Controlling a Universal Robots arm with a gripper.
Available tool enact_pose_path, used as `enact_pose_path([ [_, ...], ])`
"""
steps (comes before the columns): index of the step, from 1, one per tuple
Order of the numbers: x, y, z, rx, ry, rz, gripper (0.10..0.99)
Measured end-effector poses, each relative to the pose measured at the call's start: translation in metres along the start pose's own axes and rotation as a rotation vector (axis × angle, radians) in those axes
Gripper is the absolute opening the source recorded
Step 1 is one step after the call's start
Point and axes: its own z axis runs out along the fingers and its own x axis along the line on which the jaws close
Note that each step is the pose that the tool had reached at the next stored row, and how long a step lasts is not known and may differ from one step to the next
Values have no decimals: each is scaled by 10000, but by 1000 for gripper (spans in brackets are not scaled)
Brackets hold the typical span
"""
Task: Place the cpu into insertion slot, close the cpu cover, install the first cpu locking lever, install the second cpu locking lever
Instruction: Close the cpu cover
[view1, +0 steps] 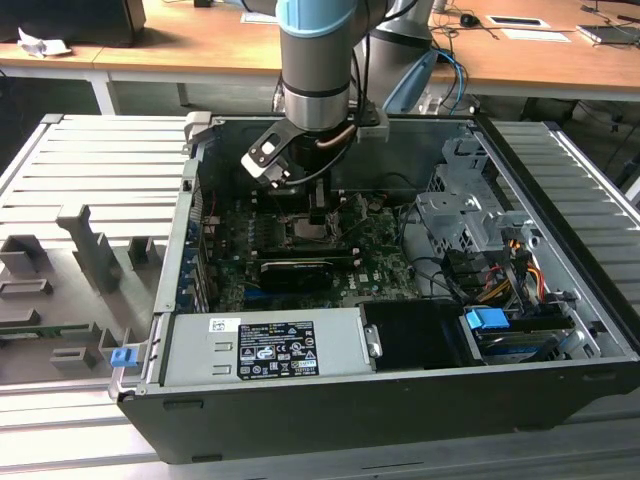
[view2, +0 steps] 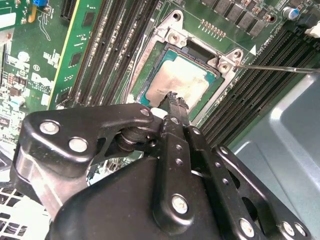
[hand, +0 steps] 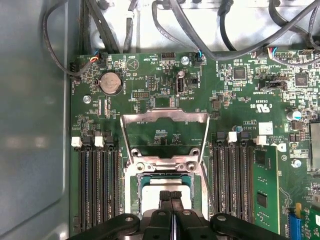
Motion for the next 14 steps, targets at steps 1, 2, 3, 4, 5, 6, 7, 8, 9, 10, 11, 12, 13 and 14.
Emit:
enact_pose_path([
  [1,0,0,-5,1,-2,0,106],
  [2,0,1,-12,0,0,-1,106],
  [3,0,2,-24,0,0,0,106],
  [4,1,3,-38,0,0,0,106],
  [5,2,5,-66,-1,0,-1,106],
  [6,2,6,-80,0,0,-1,106],
  [7,3,7,-95,0,0,-1,106],
  [8,4,9,-123,-1,1,0,106],
  [9,6,11,-151,0,0,-1,106],
  [10,7,13,-171,-1,1,-1,106],
  [11,7,13,-176,-2,4,-1,106],
  [12,7,18,-177,-1,3,0,106],
  [13,7,43,-177,1,-1,-1,106],
  [14,8,58,-179,1,-1,0,106],
])
